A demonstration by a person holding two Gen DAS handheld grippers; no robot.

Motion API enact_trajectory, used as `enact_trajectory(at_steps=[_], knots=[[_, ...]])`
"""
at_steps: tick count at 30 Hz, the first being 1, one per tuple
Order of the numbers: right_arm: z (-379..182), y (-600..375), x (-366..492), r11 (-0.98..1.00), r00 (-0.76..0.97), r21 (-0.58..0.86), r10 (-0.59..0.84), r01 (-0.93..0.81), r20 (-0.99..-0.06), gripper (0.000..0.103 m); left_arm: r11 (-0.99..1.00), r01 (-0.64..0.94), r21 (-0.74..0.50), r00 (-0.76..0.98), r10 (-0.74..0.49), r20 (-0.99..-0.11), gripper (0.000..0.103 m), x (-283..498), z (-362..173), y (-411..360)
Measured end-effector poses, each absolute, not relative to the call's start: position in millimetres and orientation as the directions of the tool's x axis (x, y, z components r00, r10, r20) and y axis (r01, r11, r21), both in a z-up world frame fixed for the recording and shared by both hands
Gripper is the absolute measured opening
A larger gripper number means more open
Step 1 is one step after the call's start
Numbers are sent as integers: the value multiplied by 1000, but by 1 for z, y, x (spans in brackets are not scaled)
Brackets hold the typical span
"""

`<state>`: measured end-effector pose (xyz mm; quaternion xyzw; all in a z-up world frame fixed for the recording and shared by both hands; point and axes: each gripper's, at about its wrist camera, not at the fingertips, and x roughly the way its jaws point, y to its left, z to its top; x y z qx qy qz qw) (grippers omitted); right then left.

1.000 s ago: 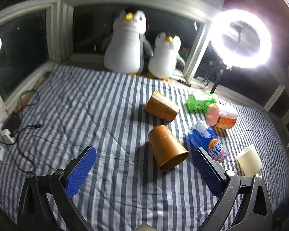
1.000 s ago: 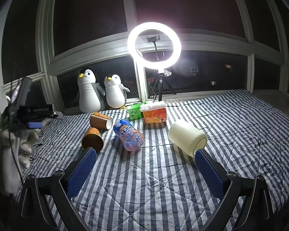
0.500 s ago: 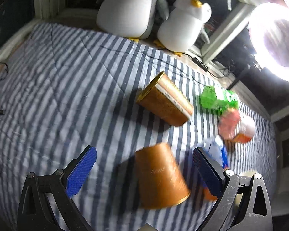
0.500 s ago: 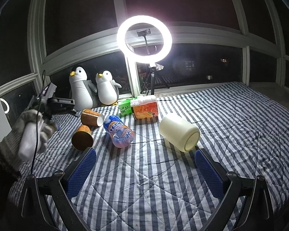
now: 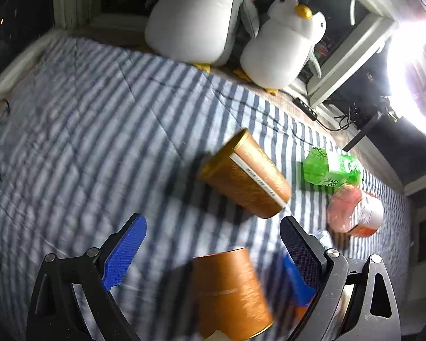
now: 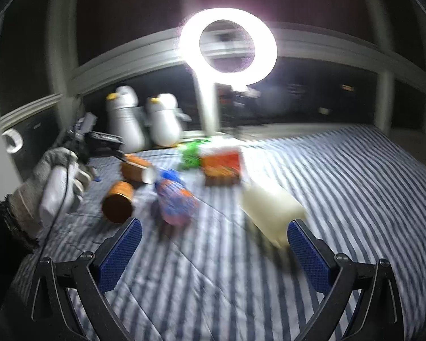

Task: Flip cup upside down
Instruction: 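Move the right gripper to the brown paper cup and close on it, then lift the brown paper cup off the bed with the right gripper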

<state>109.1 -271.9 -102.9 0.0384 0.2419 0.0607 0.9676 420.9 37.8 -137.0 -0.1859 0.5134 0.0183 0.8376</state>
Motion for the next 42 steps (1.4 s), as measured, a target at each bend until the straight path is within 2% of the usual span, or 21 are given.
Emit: enact_trajectory(at_steps=[8,13,17,20,25,33,37,42], knots=[[-61,-217,250,938,792,19,304,-347,-529,101,959,-176,-222,523,-100,-846,97,389,-108,76],[-69,-167,315,878,708,-14,377,-478,-597,101,949,-168,-266,521,-144,-842,97,377,-99,91],[-90,-130,354,829,633,-64,372,-555,-679,93,940,-162,-300,519,-178,-836,97,359,-97,101],[-112,-103,381,769,538,-77,368,-635,-758,93,929,-179,-323,502,-196,-842,97,344,-100,115],[-147,-68,413,734,479,-152,258,-662,-839,91,915,-219,-339,487,-198,-851,97,326,-100,142],[-161,-47,447,726,434,-177,183,-665,-882,81,901,-250,-354,494,-195,-847,97,316,-96,178],[-171,-36,455,707,412,-194,149,-680,-899,65,896,-260,-359,494,-196,-847,97,313,-98,189],[-173,-30,457,702,428,-217,138,-679,-893,64,889,-274,-368,501,-195,-843,97,307,-101,199]])
